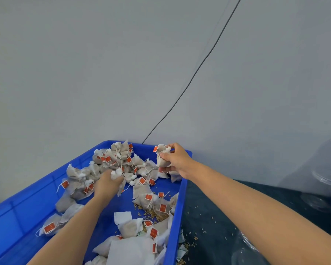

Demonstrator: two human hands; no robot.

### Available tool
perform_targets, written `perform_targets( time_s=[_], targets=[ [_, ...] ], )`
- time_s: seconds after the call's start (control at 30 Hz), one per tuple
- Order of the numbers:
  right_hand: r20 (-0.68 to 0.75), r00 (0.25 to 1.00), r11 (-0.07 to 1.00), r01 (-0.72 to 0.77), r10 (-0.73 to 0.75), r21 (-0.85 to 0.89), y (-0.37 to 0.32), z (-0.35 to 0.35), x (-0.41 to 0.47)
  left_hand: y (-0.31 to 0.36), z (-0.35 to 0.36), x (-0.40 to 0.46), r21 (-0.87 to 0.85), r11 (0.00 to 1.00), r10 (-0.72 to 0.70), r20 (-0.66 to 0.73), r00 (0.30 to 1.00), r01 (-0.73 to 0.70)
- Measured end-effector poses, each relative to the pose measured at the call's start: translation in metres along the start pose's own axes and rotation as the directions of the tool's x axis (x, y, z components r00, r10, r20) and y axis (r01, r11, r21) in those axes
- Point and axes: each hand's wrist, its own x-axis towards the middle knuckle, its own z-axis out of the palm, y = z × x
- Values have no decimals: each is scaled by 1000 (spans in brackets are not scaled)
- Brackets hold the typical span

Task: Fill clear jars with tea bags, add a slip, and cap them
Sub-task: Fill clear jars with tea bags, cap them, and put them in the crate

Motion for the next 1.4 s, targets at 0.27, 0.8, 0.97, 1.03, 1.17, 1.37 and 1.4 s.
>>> perform_targets(
  time_s=[0.27,0.8,0.97,1.03,1.17,1.37,1.4],
  targets=[
    [51,998,998,-33,31,53,-12,-24,-25,17,55,-6,119,948,-311,144,939,296],
    [24,1000,999,-9,8,37,-13,-88,-73,36,25,-15,-314,930,-175,74,982,189],
    [-33,999,992,17,-13,128,-18,-110,-103,86,-18,-48,-384,921,67,-23,997,-71],
    [-58,998,990,32,-24,139,-20,-122,-119,108,-27,-64,-399,909,119,-25,993,-119],
    [-112,993,985,58,-40,160,-20,-152,-153,153,-25,-110,-475,870,171,40,985,-132],
    [-217,976,966,84,-30,244,0,-191,-200,200,30,-191,-537,837,285,266,921,-104],
    [-235,972,966,80,-20,248,5,-196,-206,203,42,-201,-499,858,299,298,906,-119]
  ],
)
